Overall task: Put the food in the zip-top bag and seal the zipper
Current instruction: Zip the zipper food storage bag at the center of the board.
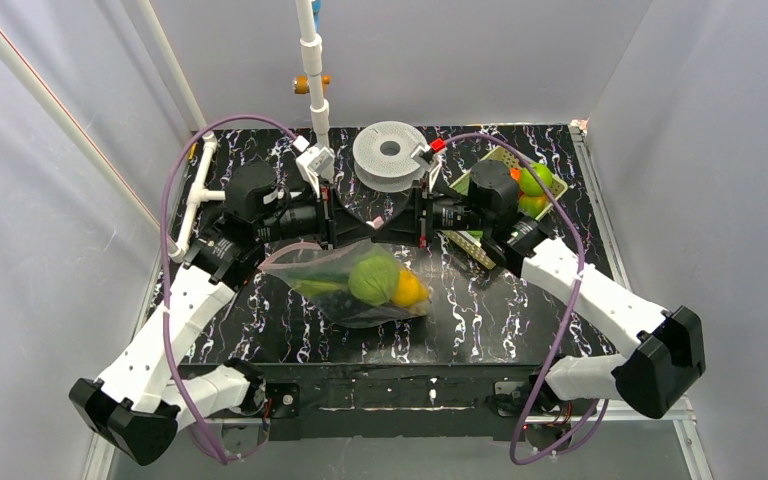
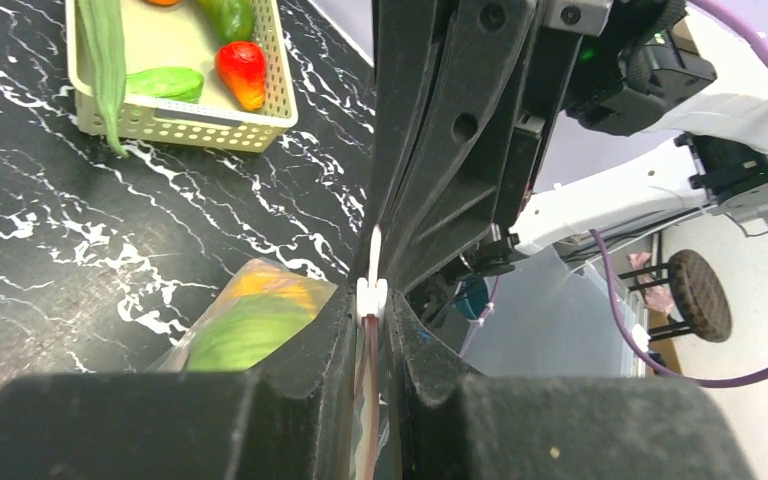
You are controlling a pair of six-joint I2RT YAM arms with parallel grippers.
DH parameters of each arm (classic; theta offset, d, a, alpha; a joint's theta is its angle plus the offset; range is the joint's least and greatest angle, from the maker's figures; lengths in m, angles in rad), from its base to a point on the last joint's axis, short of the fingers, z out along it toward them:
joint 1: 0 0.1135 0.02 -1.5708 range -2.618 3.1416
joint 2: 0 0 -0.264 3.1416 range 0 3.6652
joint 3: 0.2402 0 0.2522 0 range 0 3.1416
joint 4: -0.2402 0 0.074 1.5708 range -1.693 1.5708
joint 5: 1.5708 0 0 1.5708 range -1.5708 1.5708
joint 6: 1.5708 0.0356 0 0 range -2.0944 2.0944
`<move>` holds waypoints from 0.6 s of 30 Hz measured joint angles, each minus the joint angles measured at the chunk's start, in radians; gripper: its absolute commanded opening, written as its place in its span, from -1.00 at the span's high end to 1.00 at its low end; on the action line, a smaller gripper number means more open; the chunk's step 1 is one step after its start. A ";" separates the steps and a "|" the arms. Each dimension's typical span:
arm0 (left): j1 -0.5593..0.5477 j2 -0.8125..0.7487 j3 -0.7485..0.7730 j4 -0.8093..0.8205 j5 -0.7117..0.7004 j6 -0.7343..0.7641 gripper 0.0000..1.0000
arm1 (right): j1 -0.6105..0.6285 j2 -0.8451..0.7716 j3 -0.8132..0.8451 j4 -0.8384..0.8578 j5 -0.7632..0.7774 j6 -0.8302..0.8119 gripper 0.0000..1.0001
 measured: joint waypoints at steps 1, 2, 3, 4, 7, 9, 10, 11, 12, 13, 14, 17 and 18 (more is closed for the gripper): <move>-0.001 -0.004 0.000 -0.008 -0.004 0.009 1.00 | 0.000 -0.010 -0.008 0.000 0.017 0.011 0.97; -0.002 -0.011 0.000 -0.021 -0.011 0.019 1.00 | 0.000 -0.021 -0.017 0.002 0.039 0.019 0.97; -0.002 -0.019 0.000 -0.032 -0.019 0.029 1.00 | -0.002 -0.031 -0.024 0.002 0.058 0.032 0.97; -0.002 -0.027 0.000 -0.044 -0.027 0.038 1.00 | -0.004 -0.039 -0.031 0.005 0.076 0.042 0.97; -0.002 -0.048 -0.001 -0.075 -0.049 0.062 1.00 | -0.013 -0.064 -0.053 0.013 0.113 0.068 0.97; -0.002 -0.056 -0.002 -0.095 -0.060 0.075 1.00 | -0.026 -0.081 -0.073 0.021 0.136 0.081 0.97; -0.002 -0.060 -0.002 -0.106 -0.063 0.080 1.00 | -0.034 -0.091 -0.083 0.023 0.147 0.087 0.97; -0.002 -0.062 -0.002 -0.118 -0.068 0.088 1.00 | -0.045 -0.101 -0.092 0.021 0.156 0.089 0.97; -0.002 -0.065 -0.002 -0.128 -0.073 0.095 1.00 | -0.056 -0.111 -0.101 0.021 0.163 0.093 0.97; -0.002 -0.068 -0.002 -0.139 -0.079 0.102 1.00 | -0.067 -0.119 -0.109 0.020 0.169 0.094 0.97; -0.002 -0.074 -0.002 -0.154 -0.087 0.111 1.00 | -0.080 -0.130 -0.119 0.019 0.174 0.097 0.97; -0.002 -0.094 -0.002 -0.190 -0.109 0.133 1.00 | -0.124 -0.164 -0.147 0.012 0.182 0.108 0.97; -0.002 -0.102 -0.002 -0.203 -0.115 0.140 1.00 | -0.138 -0.177 -0.155 0.006 0.184 0.111 0.97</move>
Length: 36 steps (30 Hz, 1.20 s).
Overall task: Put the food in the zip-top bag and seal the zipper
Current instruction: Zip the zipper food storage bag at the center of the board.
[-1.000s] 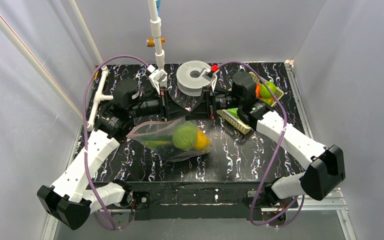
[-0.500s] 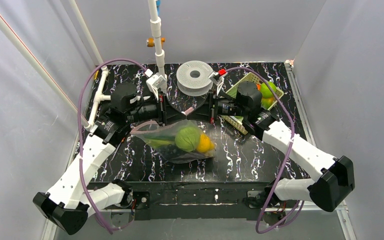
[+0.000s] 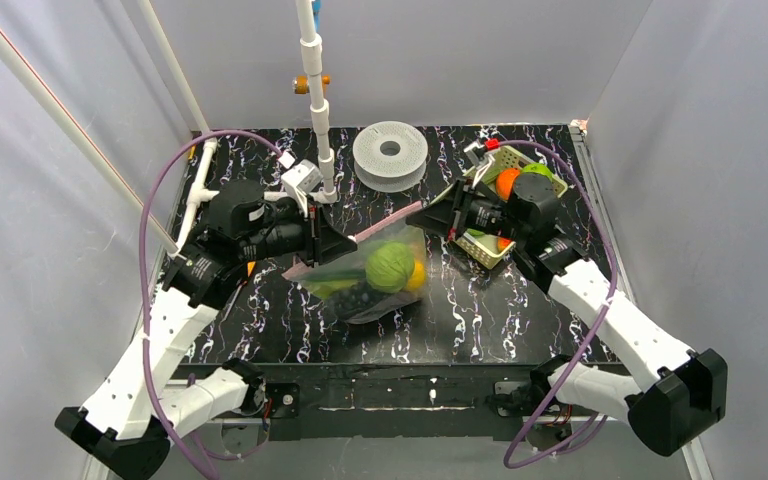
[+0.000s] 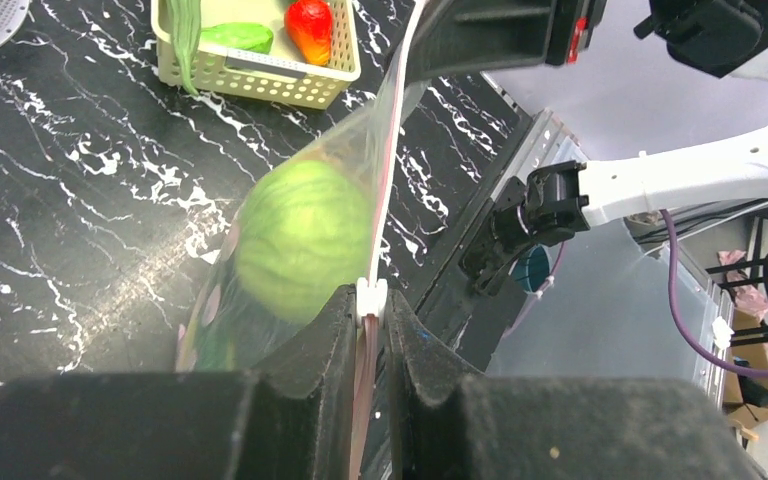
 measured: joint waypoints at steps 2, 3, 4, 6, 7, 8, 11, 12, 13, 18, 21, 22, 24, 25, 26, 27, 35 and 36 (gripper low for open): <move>0.000 -0.018 0.000 -0.022 -0.008 0.011 1.00 | -0.025 -0.023 -0.015 -0.009 0.003 0.005 0.97; 0.000 -0.032 -0.004 -0.033 -0.014 0.016 1.00 | -0.040 -0.037 -0.027 -0.010 0.006 0.005 0.97; 0.000 -0.042 -0.008 -0.040 -0.019 0.021 1.00 | -0.048 -0.046 -0.036 -0.013 0.008 0.005 0.97; 0.000 -0.065 -0.017 -0.064 -0.027 0.029 1.00 | -0.066 -0.068 -0.060 -0.019 0.011 0.005 0.97; 0.000 -0.071 -0.020 -0.073 -0.031 0.032 1.00 | -0.072 -0.077 -0.068 -0.026 0.013 0.005 0.97; 0.000 -0.077 -0.023 -0.082 -0.035 0.034 1.00 | -0.079 -0.085 -0.076 -0.034 0.016 0.004 0.97; 0.000 -0.095 -0.033 -0.106 -0.055 0.041 1.00 | -0.097 -0.105 -0.089 -0.060 0.021 0.002 0.97; 0.000 -0.100 -0.033 -0.114 -0.061 0.042 1.00 | -0.099 -0.113 -0.092 -0.068 0.023 -0.001 0.97; 0.000 -0.106 -0.034 -0.122 -0.070 0.044 1.00 | -0.100 -0.120 -0.093 -0.076 0.026 -0.004 0.97; 0.000 -0.129 -0.034 -0.161 -0.113 0.048 1.00 | -0.106 -0.167 -0.099 -0.119 0.058 -0.027 0.97; 0.000 -0.141 -0.034 -0.183 -0.142 0.048 1.00 | -0.107 -0.192 -0.112 -0.143 0.077 -0.033 0.97; 0.000 -0.145 -0.034 -0.188 -0.147 0.048 1.00 | -0.108 -0.197 -0.114 -0.146 0.085 -0.035 0.97; 0.000 -0.155 -0.034 -0.197 -0.159 0.048 1.00 | -0.109 -0.211 -0.117 -0.156 0.099 -0.043 0.97; 0.000 -0.160 -0.034 -0.201 -0.164 0.048 1.00 | -0.110 -0.217 -0.118 -0.164 0.106 -0.047 0.97; 0.000 -0.166 -0.034 -0.208 -0.171 0.048 1.00 | -0.111 -0.224 -0.119 -0.171 0.114 -0.050 0.97; 0.000 -0.172 -0.034 -0.213 -0.176 0.048 1.00 | -0.112 -0.230 -0.119 -0.178 0.120 -0.053 0.97; 0.000 -0.196 -0.034 -0.255 -0.207 0.052 1.00 | -0.120 -0.254 -0.124 -0.201 0.143 -0.072 0.97; 0.000 -0.198 -0.034 -0.256 -0.208 0.052 0.98 | -0.119 -0.255 -0.124 -0.204 0.143 -0.072 0.97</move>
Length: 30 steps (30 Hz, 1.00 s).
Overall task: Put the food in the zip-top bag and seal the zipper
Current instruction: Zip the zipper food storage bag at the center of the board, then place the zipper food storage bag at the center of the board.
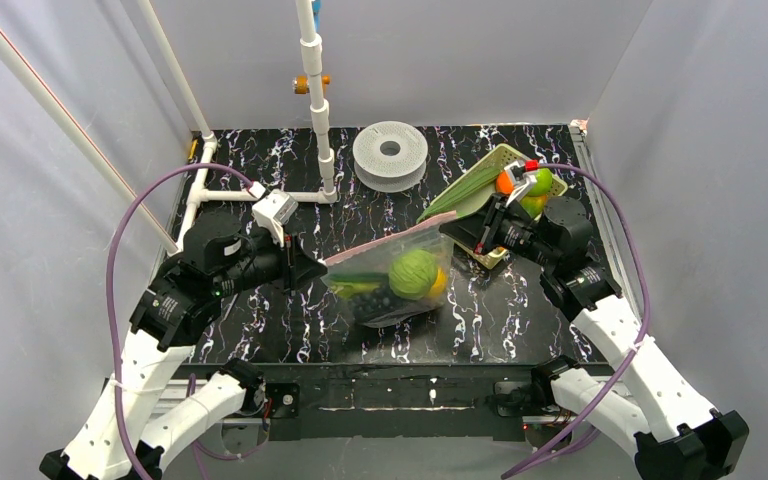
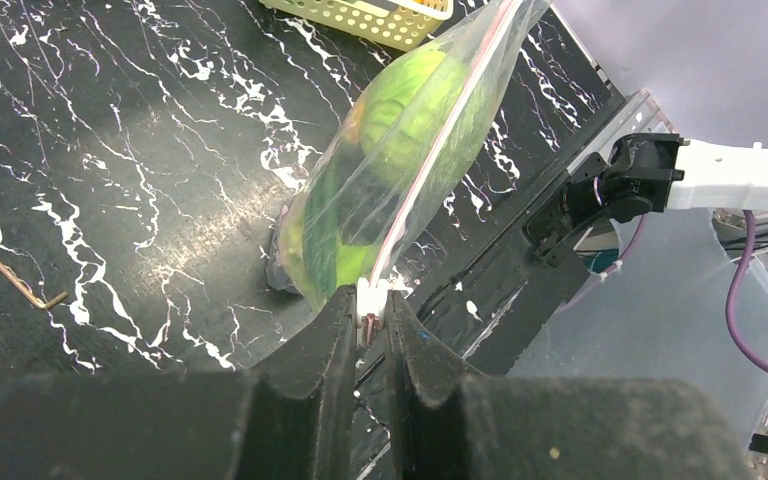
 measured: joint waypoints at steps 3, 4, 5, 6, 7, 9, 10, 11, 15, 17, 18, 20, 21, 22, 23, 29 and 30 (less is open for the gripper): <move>0.000 -0.002 0.000 -0.004 -0.002 0.000 0.81 | 0.000 -0.002 0.000 -0.014 -0.002 0.000 0.97; 0.000 -0.002 0.000 -0.006 -0.002 -0.001 0.72 | 0.000 -0.002 0.000 -0.015 -0.004 0.000 0.97; 0.000 -0.002 0.000 -0.006 -0.003 -0.001 0.61 | 0.000 -0.002 0.000 -0.015 -0.005 0.001 0.97; 0.000 -0.002 0.000 -0.006 -0.004 -0.002 0.49 | 0.000 -0.001 0.000 -0.015 -0.006 0.002 0.97; 0.000 -0.002 0.000 -0.009 -0.010 -0.003 0.37 | 0.000 0.000 0.000 -0.015 -0.005 0.001 0.97; 0.001 -0.005 0.000 -0.024 -0.028 -0.003 0.13 | -0.012 0.007 0.000 -0.014 0.005 0.003 0.97; 0.002 -0.006 0.000 -0.031 -0.037 -0.006 0.01 | -0.017 0.012 0.000 -0.013 0.008 0.004 0.97; 0.002 -0.007 0.000 -0.037 -0.043 -0.009 -0.11 | -0.021 0.018 0.000 -0.013 0.011 0.006 0.97; 0.002 -0.006 0.003 -0.056 -0.073 -0.019 -0.37 | -0.026 0.035 -0.007 -0.011 0.015 0.017 0.97; 0.002 -0.006 0.008 -0.063 -0.090 -0.022 -0.44 | -0.026 0.036 -0.010 -0.010 0.015 0.023 0.97; 0.002 -0.006 0.012 -0.066 -0.103 -0.023 -0.47 | -0.026 0.039 -0.012 -0.010 0.015 0.024 0.97; 0.002 -0.008 0.022 -0.069 -0.127 -0.024 -0.50 | -0.025 0.050 -0.013 -0.008 0.016 0.028 0.97; 0.002 -0.010 0.027 -0.069 -0.136 -0.026 -0.51 | -0.023 0.063 -0.013 -0.006 0.020 0.029 0.97; 0.002 -0.013 0.030 -0.068 -0.145 -0.027 -0.52 | -0.019 0.074 -0.013 -0.006 0.024 0.029 0.97; 0.002 -0.019 0.032 -0.067 -0.154 -0.029 -0.52 | -0.013 0.090 -0.013 -0.006 0.031 0.029 0.97; 0.002 -0.040 0.036 -0.066 -0.179 -0.031 -0.54 | 0.039 0.253 0.054 -0.041 0.074 0.016 0.97; 0.002 -0.040 0.036 -0.068 -0.182 -0.031 -0.54 | 0.049 0.286 0.076 -0.047 0.079 0.013 0.97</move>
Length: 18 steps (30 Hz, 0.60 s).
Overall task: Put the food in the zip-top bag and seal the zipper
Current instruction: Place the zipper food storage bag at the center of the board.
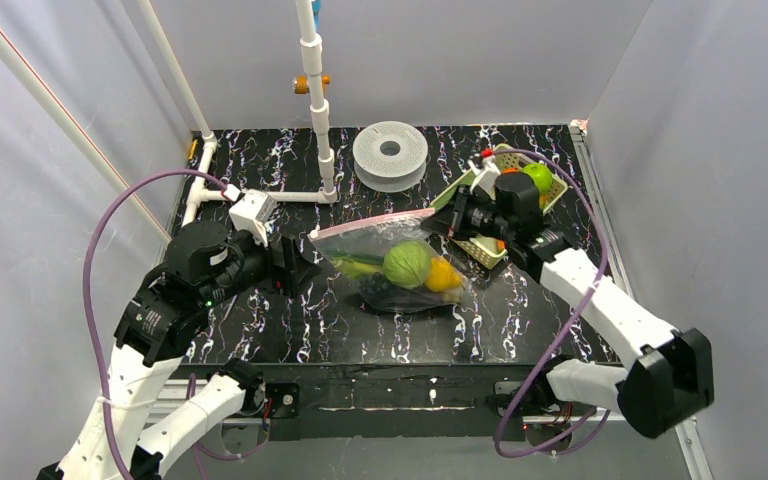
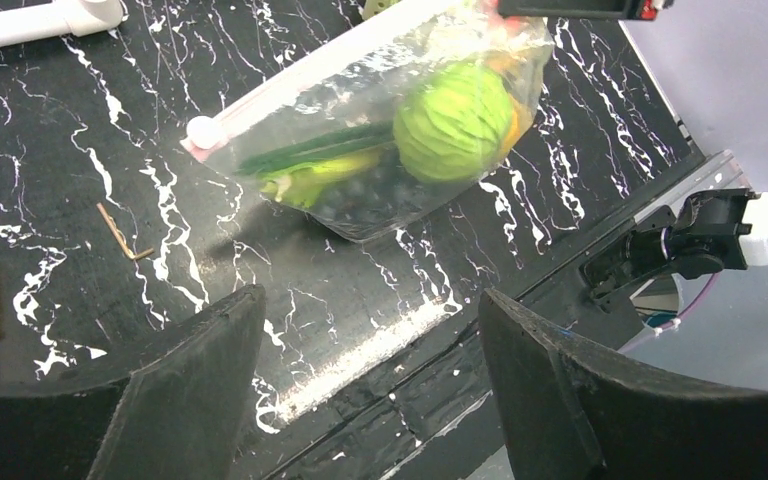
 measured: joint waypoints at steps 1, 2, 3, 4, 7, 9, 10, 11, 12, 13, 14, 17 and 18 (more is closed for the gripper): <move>0.000 0.000 0.000 -0.003 -0.003 0.000 -0.54 | 0.012 0.030 0.024 -0.005 0.003 -0.003 0.97; 0.000 -0.001 0.000 -0.006 -0.004 0.001 -0.54 | 0.024 0.060 0.048 -0.006 0.008 -0.006 0.97; 0.000 -0.003 0.000 -0.012 -0.008 0.002 -0.55 | 0.040 0.085 0.069 -0.008 0.014 -0.010 0.97; 0.000 -0.006 0.000 -0.019 -0.012 0.004 -0.55 | 0.060 0.106 0.089 -0.010 0.021 -0.012 0.97; 0.000 -0.023 0.000 -0.034 -0.031 0.011 -0.55 | 0.138 0.143 0.130 -0.014 0.038 -0.016 0.97; 0.000 -0.040 0.000 -0.043 -0.048 0.016 -0.55 | 0.206 0.164 0.162 -0.018 0.040 -0.016 0.97; 0.000 -0.051 0.000 -0.048 -0.057 0.019 -0.55 | 0.232 0.172 0.175 -0.018 0.039 -0.016 0.97; 0.000 -0.062 0.001 -0.050 -0.069 0.023 -0.55 | 0.265 0.179 0.192 -0.021 0.036 -0.015 0.97; 0.000 -0.072 0.003 -0.053 -0.080 0.027 -0.55 | 0.293 0.183 0.210 -0.025 0.034 -0.015 0.97; 0.000 -0.080 0.008 -0.055 -0.091 0.030 -0.55 | 0.322 0.185 0.232 -0.035 0.033 -0.016 0.97; 0.000 -0.089 0.014 -0.058 -0.105 0.034 -0.55 | 0.343 0.185 0.251 -0.047 0.035 -0.019 0.97; 0.000 -0.112 0.038 -0.061 -0.163 0.045 -0.55 | 0.405 0.181 0.315 -0.092 0.045 -0.024 0.97; 0.000 -0.121 0.049 -0.061 -0.190 0.047 -0.55 | 0.420 0.176 0.332 -0.106 0.051 -0.025 0.97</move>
